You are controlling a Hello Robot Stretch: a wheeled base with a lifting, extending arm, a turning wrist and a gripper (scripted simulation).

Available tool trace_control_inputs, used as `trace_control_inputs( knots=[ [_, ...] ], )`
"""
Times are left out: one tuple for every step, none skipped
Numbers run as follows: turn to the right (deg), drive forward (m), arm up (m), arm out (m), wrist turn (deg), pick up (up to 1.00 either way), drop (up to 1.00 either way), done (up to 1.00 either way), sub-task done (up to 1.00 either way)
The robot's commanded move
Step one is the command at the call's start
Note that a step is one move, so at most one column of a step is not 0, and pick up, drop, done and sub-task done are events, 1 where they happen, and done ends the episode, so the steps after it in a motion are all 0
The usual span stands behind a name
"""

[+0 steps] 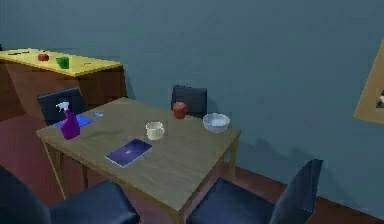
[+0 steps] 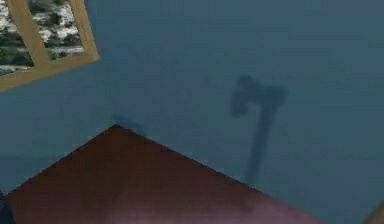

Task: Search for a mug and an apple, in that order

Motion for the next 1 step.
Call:
trace_control_inputs(
  knots=[
    [9.0, 0.0, 0.0, 0.0, 0.0, 0.0, 0.0, 0.0, 0.0]
  ],
)
